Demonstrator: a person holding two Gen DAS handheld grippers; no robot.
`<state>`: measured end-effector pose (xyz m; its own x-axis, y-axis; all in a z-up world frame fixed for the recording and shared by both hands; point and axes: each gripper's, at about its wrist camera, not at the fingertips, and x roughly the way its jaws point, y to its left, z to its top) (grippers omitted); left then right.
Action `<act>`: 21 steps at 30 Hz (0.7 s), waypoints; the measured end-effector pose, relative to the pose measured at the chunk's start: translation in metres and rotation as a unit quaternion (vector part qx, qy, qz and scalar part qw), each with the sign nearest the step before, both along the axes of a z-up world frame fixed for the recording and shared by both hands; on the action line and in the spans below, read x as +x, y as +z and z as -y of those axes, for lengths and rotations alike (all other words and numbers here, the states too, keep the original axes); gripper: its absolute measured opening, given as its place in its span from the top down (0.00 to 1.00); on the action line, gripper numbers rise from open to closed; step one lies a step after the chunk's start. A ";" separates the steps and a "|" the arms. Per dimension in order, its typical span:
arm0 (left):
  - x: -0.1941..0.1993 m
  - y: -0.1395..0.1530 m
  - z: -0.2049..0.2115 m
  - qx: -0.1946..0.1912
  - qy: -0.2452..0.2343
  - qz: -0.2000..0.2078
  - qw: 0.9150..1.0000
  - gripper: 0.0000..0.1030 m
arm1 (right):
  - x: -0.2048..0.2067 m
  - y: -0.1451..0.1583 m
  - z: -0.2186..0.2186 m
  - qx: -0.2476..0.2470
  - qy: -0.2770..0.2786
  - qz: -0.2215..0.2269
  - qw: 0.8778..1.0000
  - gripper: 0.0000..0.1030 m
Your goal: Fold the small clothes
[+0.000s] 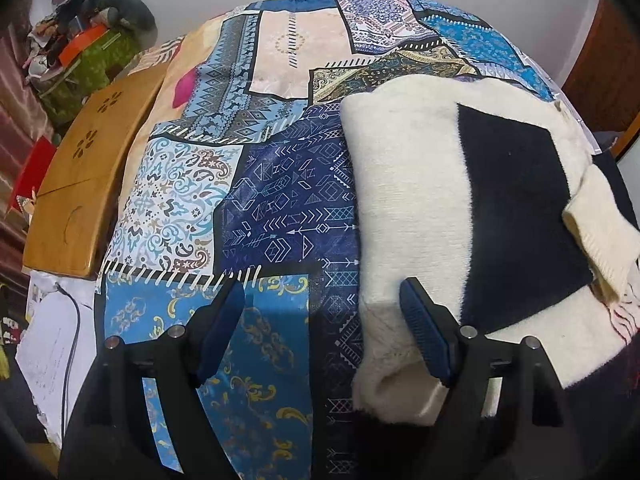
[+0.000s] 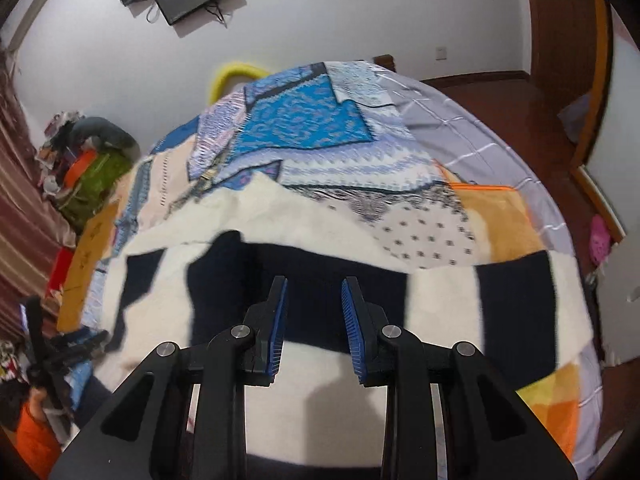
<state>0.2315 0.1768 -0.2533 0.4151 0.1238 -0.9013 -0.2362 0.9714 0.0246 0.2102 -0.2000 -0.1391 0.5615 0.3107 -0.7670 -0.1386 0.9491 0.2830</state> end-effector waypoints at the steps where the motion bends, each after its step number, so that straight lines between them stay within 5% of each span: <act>1: 0.000 0.001 0.000 0.000 0.001 -0.002 1.000 0.21 | -0.002 0.000 0.001 -0.009 0.006 0.001 1.000 0.76; 5: -0.003 0.006 0.004 0.012 0.002 -0.001 1.000 0.22 | -0.012 0.000 -0.002 -0.028 0.042 -0.006 0.999 0.74; 16: -0.014 0.046 0.028 0.039 -0.028 0.045 0.998 0.22 | -0.020 0.025 -0.077 -0.046 0.147 0.038 0.987 0.34; 21: -0.019 0.062 0.033 0.015 -0.039 0.066 0.997 0.22 | -0.019 0.025 -0.121 -0.045 0.195 0.040 0.979 0.33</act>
